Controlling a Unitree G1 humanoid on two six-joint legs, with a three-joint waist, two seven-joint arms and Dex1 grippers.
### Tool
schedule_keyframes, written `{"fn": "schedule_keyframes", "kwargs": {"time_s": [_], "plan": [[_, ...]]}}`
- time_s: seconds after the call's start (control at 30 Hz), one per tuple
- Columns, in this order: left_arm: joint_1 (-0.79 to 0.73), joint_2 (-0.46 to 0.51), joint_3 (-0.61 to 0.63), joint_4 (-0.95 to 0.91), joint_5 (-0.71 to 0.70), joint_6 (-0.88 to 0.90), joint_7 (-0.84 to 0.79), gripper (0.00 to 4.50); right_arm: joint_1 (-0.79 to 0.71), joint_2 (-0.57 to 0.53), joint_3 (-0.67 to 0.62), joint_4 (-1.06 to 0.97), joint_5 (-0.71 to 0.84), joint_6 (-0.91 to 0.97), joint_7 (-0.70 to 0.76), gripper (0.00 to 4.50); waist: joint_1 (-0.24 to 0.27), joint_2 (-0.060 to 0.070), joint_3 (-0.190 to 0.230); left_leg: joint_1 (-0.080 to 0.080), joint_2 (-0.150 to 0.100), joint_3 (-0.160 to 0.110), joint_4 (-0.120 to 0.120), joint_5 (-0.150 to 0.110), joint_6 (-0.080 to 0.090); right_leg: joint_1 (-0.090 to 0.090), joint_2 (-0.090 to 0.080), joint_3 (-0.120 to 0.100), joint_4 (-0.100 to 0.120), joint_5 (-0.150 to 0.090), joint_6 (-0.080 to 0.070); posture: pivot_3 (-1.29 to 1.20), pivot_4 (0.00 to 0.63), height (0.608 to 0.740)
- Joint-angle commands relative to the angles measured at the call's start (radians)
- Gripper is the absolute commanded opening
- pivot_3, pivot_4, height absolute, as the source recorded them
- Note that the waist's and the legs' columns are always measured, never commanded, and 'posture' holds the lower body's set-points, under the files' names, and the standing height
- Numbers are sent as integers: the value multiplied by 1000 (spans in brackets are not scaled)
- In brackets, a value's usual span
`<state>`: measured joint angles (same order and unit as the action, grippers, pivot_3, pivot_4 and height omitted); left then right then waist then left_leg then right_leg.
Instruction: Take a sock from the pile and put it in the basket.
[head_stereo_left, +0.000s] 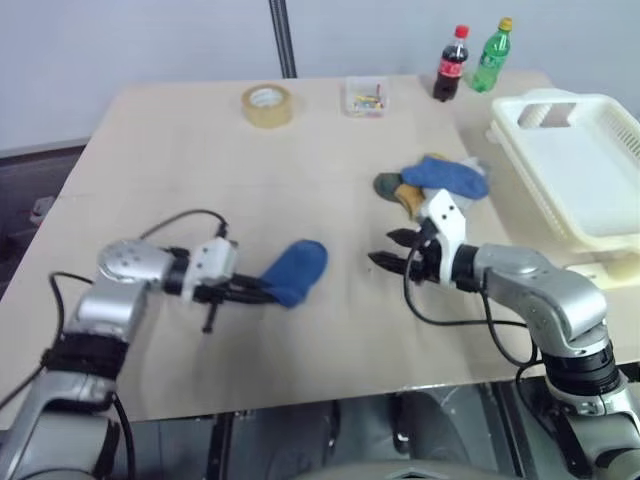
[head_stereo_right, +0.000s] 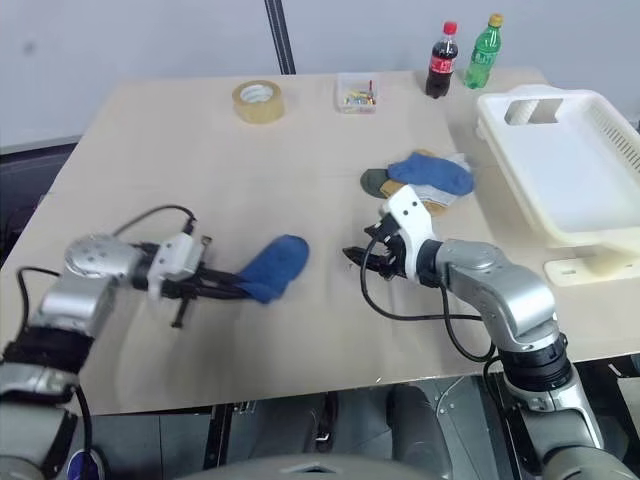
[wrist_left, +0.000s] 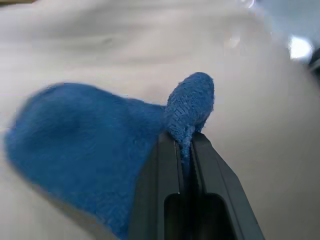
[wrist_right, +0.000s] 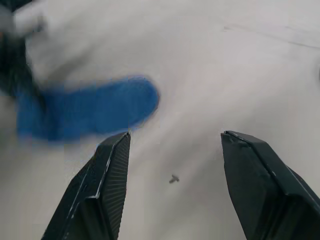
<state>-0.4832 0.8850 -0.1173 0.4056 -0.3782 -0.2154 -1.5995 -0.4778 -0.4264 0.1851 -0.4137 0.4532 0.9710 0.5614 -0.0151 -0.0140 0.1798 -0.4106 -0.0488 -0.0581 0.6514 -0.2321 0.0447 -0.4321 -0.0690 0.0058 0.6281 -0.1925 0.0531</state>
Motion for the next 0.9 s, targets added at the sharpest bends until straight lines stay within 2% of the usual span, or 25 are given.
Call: {"fn": "schedule_keyframes", "kwargs": {"time_s": [0.03,0.13,0.23,0.33,0.4,0.47,0.53,0.63,0.7,0.83,0.9], "plan": [[4,25,2,37,-47,-77,-15,85,-24,2,34,6,-20,-83,37,2994,-4,0,0,-1,0,0,0,0,0,-1,0,0,0,0,0,0,150,740],[92,54,42,-24,-77,-42,-10,954,-39,1,80,48,-65,-155,61,2994,-12,0,0,-5,0,1,0,0,0,-6,0,2,0,0,0,0,150,740],[178,56,133,-108,-114,69,83,2324,-47,6,93,70,-74,-191,90,2994,-15,-1,0,-6,0,1,0,0,0,-7,0,2,2,0,0,0,150,740],[298,57,255,-218,-144,156,222,2324,-52,8,96,82,-83,-212,107,2994,-16,-1,0,-6,0,0,0,0,0,-7,-1,1,2,0,0,0,150,740],[464,53,372,-375,-237,321,321,2324,-54,7,94,90,-87,-221,117,2994,-20,-1,0,-5,0,-1,0,0,0,-7,-1,1,3,0,0,0,150,740],[618,16,485,-548,-346,536,509,2324,-56,5,91,98,-91,-229,124,2994,-28,-1,0,-4,1,0,0,0,0,-7,-3,3,3,0,0,0,150,740],[751,-30,539,-704,-382,637,641,2324,-55,3,86,101,-92,-234,128,2994,-26,-1,0,-4,1,1,0,0,0,-7,-4,4,4,0,0,0,150,740],[881,-135,574,-922,-505,816,900,2324,-44,-8,71,87,-91,-264,140,2994,-15,-1,0,-3,2,-1,0,0,0,-6,-4,4,4,0,0,0,150,740],[892,-221,575,-996,-590,900,1091,2324,-19,-29,47,41,-62,-335,203,2994,2,-1,0,-3,2,-2,1,0,0,-6,-4,5,4,0,0,0,150,740],[884,-315,511,-1068,-504,946,1299,2324,37,-128,15,-49,5,-455,400,2994,14,-2,-1,-1,1,-3,3,0,-1,-1,-2,1,5,0,0,0,150,740],[868,-364,468,-1090,-491,972,1383,2384,61,-189,-27,-67,48,-476,477,3482,12,-2,-1,1,1,-2,3,0,-1,1,-1,0,5,0,0,0,150,740]]}}
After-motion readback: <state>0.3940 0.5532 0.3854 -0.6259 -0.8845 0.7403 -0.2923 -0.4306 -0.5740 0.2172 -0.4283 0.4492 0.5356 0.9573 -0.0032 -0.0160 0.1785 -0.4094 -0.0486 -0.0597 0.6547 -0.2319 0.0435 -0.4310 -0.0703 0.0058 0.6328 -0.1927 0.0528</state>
